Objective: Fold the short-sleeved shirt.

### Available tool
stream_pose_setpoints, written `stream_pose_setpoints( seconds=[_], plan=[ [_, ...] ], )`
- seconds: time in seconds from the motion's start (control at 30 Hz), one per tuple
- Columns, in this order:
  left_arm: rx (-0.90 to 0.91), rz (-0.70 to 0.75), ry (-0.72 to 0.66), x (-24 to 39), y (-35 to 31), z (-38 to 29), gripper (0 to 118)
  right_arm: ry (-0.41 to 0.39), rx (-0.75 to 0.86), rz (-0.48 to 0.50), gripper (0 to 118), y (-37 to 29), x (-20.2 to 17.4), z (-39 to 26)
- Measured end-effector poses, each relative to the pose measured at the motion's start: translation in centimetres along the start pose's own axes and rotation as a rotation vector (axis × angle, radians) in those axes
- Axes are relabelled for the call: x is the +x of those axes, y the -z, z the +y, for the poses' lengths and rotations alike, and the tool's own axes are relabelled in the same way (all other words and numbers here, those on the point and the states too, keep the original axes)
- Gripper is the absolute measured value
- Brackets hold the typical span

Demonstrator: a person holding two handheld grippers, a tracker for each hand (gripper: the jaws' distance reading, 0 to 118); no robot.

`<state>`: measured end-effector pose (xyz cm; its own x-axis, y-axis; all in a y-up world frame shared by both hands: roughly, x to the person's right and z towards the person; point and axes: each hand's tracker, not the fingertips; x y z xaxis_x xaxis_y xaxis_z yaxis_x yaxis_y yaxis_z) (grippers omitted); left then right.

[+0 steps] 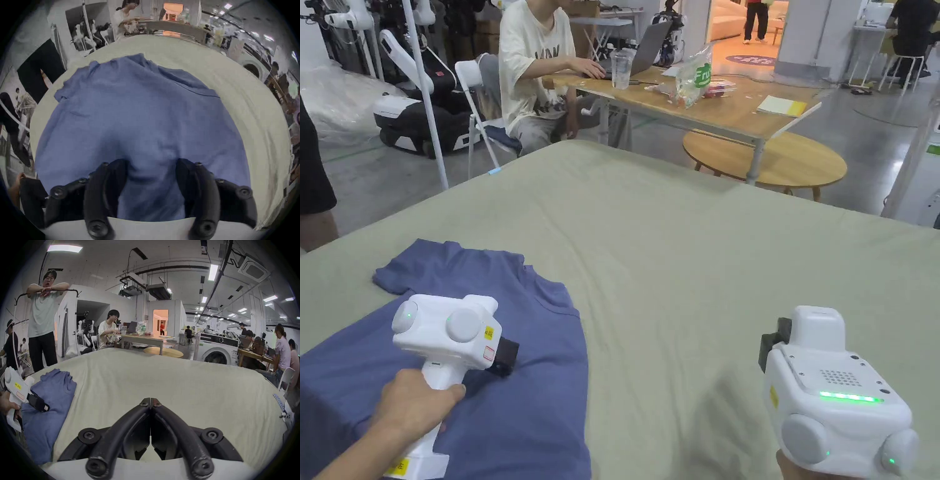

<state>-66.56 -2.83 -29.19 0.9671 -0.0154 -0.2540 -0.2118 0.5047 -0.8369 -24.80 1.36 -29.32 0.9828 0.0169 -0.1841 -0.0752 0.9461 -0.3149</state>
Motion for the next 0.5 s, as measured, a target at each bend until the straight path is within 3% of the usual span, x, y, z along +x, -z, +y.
stream_pose_setpoints(
  seconds=[0.03,0.1,0.3,0.5],
  plan=[
    [0.026,-0.015,0.03,0.4,-0.2,-0.1,42,-0.001,-0.007,0.001,0,0.0,0.0,0.0],
    [0.055,0.01,0.07,0.4,-0.2,-0.4,0,-0.004,-0.017,-0.001,0,0.0,0.0,-0.1],
    [0.101,-0.04,0.006,-0.8,-1.4,-1.2,0,-0.008,-0.016,0.001,0,0.8,1.0,-0.7],
    [0.312,-0.118,-0.047,-0.4,-8.3,0.1,0,0.009,0.0,-0.012,0,0.3,2.1,0.2]
  ],
)
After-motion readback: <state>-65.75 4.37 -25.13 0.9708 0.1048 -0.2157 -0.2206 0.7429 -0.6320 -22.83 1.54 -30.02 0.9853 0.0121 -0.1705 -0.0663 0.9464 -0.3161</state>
